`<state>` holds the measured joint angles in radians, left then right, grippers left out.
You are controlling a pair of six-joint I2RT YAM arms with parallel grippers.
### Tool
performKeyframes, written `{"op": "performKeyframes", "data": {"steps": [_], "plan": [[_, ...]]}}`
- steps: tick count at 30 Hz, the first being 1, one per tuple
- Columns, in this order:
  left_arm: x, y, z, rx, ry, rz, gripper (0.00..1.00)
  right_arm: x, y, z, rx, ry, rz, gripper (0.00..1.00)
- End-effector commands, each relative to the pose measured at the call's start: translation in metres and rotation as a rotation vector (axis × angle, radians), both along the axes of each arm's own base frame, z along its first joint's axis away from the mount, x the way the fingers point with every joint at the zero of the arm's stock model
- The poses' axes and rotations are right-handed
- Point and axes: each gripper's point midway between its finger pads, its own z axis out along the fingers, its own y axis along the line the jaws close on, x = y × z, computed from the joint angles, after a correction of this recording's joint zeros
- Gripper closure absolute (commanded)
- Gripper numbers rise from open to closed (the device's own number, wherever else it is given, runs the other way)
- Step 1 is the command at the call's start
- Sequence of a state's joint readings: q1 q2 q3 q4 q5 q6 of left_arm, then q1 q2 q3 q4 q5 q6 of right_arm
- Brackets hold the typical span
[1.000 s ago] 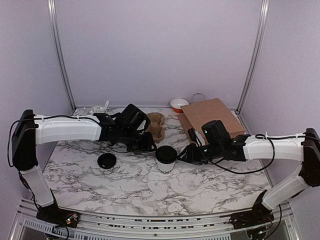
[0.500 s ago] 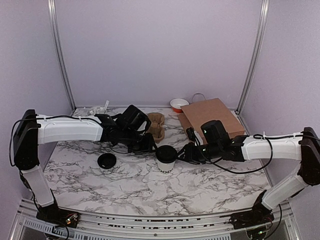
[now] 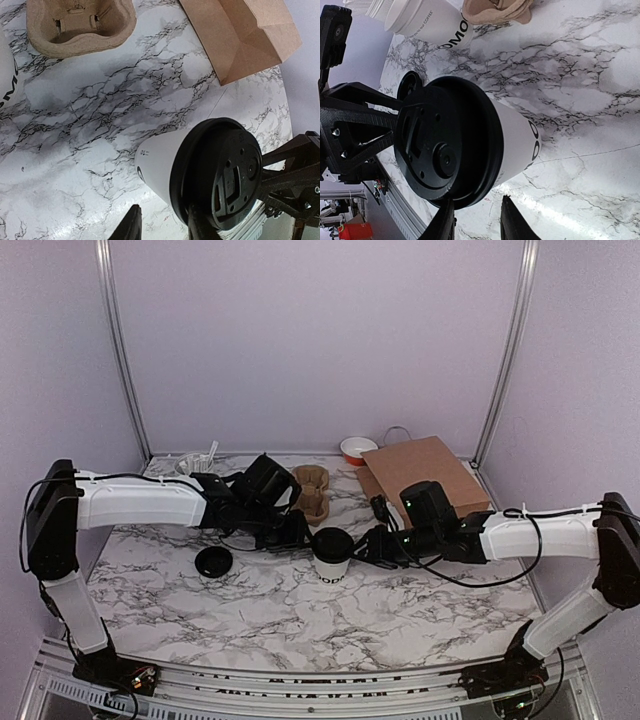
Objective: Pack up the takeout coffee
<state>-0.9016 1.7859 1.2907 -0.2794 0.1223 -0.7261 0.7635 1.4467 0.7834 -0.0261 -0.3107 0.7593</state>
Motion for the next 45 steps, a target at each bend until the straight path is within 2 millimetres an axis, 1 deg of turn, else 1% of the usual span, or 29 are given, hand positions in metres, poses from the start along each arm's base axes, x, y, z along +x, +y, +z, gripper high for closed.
{"op": "performKeyframes", "data": {"steps": [1, 6, 14, 16, 18, 21, 27, 31, 37, 41, 45], "plan": [[-0.003, 0.004, -0.018, 0.032, 0.016, 0.008, 0.67, 0.0, -0.009, -0.015, -0.059, 0.015, -0.019, 0.71], [-0.004, 0.007, -0.028, 0.052, 0.028, 0.016, 0.67, 0.0, -0.013, -0.021, -0.089, 0.015, -0.023, 0.71], [-0.009, 0.013, -0.04, 0.068, 0.048, 0.026, 0.67, -0.005, -0.02, -0.045, -0.141, 0.047, -0.033, 0.71], [-0.01, 0.014, -0.041, 0.071, 0.047, 0.026, 0.67, -0.006, -0.02, -0.047, -0.145, 0.051, -0.033, 0.71], [-0.011, 0.014, -0.04, 0.07, 0.043, 0.024, 0.67, -0.006, -0.02, -0.043, -0.139, 0.045, -0.036, 0.72], [-0.01, 0.011, -0.03, 0.051, 0.03, 0.018, 0.67, -0.002, -0.018, -0.031, -0.129, 0.021, -0.04, 0.72], [-0.01, 0.0, 0.005, -0.008, -0.013, 0.009, 0.67, 0.009, -0.011, 0.002, -0.104, -0.04, -0.038, 0.71], [-0.01, -0.001, 0.022, -0.025, -0.036, 0.008, 0.67, 0.016, -0.012, 0.012, -0.12, -0.072, -0.046, 0.71], [-0.006, 0.005, 0.036, -0.018, -0.073, 0.029, 0.67, 0.021, -0.012, 0.028, -0.105, -0.106, -0.048, 0.71], [0.0, 0.008, 0.04, -0.008, -0.093, 0.045, 0.67, 0.025, -0.01, 0.036, -0.106, -0.124, -0.047, 0.71], [0.011, 0.011, 0.041, 0.003, -0.107, 0.057, 0.67, 0.029, -0.008, 0.042, -0.109, -0.142, -0.051, 0.71]]}}
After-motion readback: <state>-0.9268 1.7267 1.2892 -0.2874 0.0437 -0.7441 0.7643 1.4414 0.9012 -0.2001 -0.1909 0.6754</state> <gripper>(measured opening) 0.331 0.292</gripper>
